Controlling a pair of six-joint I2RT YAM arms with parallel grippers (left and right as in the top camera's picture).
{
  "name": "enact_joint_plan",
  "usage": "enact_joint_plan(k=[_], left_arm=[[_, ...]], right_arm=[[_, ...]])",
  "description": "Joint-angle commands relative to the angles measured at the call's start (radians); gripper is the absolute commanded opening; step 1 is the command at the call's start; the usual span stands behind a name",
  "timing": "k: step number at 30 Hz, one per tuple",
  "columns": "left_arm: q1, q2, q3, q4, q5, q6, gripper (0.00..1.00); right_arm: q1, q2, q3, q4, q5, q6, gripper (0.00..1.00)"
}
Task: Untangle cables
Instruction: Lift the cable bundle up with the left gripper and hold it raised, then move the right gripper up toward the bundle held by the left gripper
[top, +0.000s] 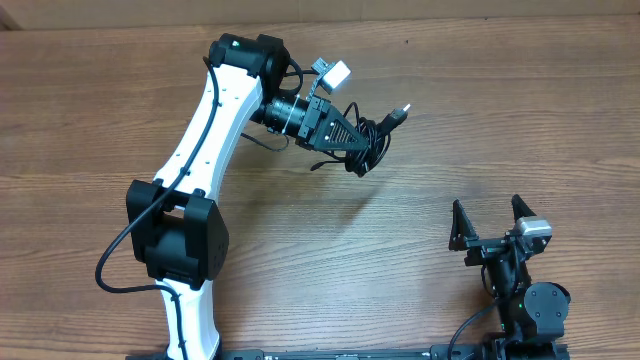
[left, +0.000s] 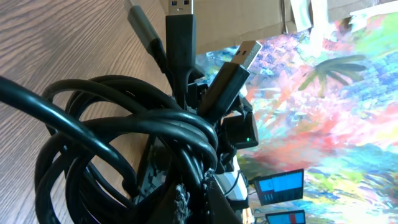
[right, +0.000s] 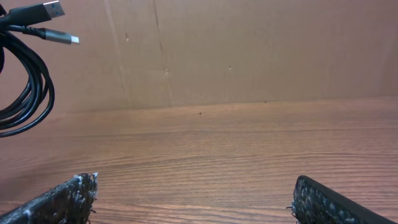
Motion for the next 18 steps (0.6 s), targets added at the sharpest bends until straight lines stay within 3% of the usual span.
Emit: enact_joint_plan(k=[1,7,13,18], left_arm=[[-0.007,0.002,0.017,0.001,0.060,-0.007,0.04],[-0.007,0.002,0.017,0.001,0.102,-0.031,0.05],[-0.007,0.002,0.017,0.018,0.179,-0.095,0.04],[-0.007,0.002,0.017,0.037,0.206,-0.110,0.04]], right_arm=[[-0.003,-0.007,-0.011,0.003,0.008,-0.002,1.00],[-0.003,-0.007,-0.011,0.023,-0.072,0.006,1.00],[-0.003,-0.007,0.008,0.116,-0.328,0.117,1.00],[-0.003,0.008,0.158,0.084,-0.376,0.280,1.00]])
